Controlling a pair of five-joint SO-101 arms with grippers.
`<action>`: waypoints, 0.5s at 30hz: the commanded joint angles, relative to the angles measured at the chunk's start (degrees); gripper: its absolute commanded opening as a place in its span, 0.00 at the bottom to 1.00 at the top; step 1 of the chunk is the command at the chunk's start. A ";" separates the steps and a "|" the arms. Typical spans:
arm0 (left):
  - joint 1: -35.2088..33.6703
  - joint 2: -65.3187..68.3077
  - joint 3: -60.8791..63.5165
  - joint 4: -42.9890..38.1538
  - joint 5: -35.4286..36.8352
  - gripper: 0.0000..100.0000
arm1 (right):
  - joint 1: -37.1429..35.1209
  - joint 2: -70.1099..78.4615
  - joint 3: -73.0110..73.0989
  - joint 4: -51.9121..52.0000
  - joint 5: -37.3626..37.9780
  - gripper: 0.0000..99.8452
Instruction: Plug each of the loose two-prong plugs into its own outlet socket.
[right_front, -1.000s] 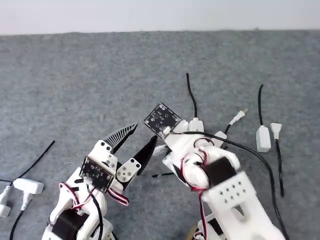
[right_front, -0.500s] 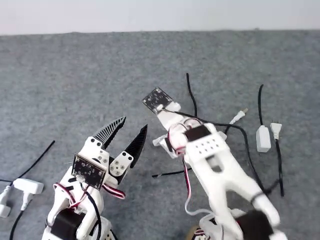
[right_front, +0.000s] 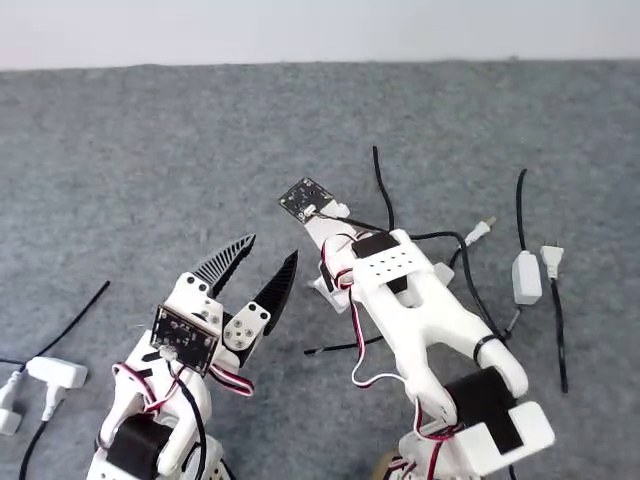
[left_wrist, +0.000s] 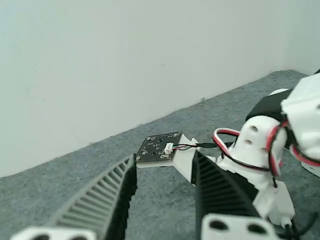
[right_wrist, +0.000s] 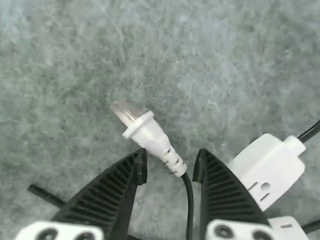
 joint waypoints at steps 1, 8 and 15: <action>0.44 0.09 -0.48 -1.85 0.62 0.19 | 0.57 -0.40 -3.08 -1.45 0.35 0.17; 0.44 0.09 -0.48 -1.85 0.62 0.19 | -0.13 -0.40 -3.34 -1.19 3.25 0.17; 0.44 0.09 -0.40 -1.85 0.62 0.19 | -1.01 -0.40 -3.34 0.40 17.85 0.17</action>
